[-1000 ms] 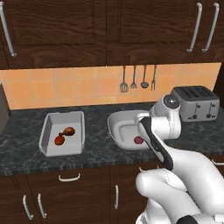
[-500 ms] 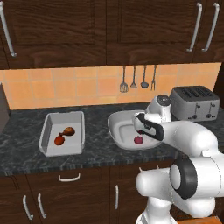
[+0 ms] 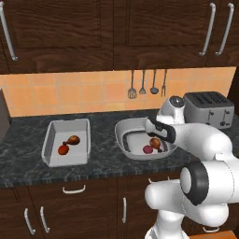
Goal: Place one tomato and one chicken drumstick in each tupperware on the nearby counter, to pack two identical lunches.
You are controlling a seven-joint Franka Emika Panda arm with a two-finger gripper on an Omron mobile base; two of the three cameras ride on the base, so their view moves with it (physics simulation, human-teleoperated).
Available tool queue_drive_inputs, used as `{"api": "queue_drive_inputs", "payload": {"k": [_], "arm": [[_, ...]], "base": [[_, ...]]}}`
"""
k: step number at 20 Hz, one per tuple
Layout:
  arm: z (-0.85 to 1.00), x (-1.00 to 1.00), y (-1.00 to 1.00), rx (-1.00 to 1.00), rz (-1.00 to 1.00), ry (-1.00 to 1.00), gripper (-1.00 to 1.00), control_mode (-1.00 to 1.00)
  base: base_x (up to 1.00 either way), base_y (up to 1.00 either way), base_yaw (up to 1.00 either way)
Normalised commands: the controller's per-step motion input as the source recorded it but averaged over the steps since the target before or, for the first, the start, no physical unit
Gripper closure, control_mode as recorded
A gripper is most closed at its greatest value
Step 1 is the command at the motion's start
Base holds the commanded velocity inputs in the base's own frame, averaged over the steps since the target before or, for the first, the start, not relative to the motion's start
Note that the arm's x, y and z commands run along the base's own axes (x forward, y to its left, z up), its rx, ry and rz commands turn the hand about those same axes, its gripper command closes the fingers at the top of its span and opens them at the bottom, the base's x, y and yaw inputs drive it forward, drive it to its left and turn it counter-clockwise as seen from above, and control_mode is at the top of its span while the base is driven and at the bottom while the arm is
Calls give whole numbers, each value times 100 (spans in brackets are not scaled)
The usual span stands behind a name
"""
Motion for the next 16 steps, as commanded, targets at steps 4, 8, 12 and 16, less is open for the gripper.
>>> {"api": "queue_drive_inputs", "payload": {"k": [4,8,12,16], "arm": [[70,-30,4,0,4,-2,-100,-100],[77,-87,0,3,0,1,-100,-100],[17,-100,16,0,1,1,-100,-100],[68,-100,22,0,7,0,-100,-100]], "base": [[0,0,0],[0,0,0],[0,0,0],[0,0,0]]}}
